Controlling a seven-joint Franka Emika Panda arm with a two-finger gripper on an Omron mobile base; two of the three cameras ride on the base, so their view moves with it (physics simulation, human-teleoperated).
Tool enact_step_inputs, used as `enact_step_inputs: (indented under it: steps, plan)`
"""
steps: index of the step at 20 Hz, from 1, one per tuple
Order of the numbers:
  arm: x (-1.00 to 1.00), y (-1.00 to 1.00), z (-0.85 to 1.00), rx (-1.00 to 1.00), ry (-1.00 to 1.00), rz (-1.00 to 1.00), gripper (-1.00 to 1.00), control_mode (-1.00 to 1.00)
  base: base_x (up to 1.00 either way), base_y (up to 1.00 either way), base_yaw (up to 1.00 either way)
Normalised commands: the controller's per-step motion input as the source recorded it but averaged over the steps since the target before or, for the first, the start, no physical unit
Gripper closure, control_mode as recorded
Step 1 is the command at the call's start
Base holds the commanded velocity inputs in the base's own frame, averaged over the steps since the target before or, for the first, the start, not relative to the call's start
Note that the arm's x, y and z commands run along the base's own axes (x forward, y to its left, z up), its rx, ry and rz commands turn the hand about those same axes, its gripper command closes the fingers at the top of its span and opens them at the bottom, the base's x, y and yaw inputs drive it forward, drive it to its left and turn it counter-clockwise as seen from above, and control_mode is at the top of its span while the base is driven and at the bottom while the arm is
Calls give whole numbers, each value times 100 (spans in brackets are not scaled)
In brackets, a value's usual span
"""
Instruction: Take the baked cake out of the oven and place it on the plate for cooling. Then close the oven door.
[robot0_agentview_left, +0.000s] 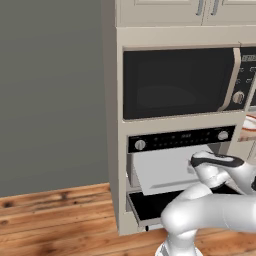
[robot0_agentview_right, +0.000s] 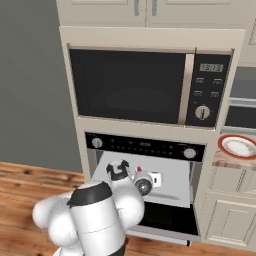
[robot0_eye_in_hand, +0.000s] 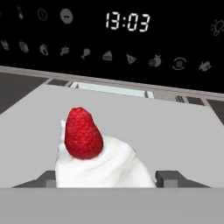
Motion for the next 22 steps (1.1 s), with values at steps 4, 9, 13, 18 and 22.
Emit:
enact_step_inputs:
  steps: [4, 9, 13, 18, 22]
  plan:
    - [-38, -24, 54, 0, 13, -2, 100, -100, 0, 0, 0]
    - [-48, -25, 43, 0, 14, -1, 100, -100, 0, 0, 0]
    - [-57, -23, 34, 0, 16, 0, 100, -100, 0, 0, 0]
    - [-42, -12, 55, 3, 18, 0, 100, -100, 0, 0, 0]
    - [-50, -17, 46, 6, 17, -1, 100, -100, 0, 0, 0]
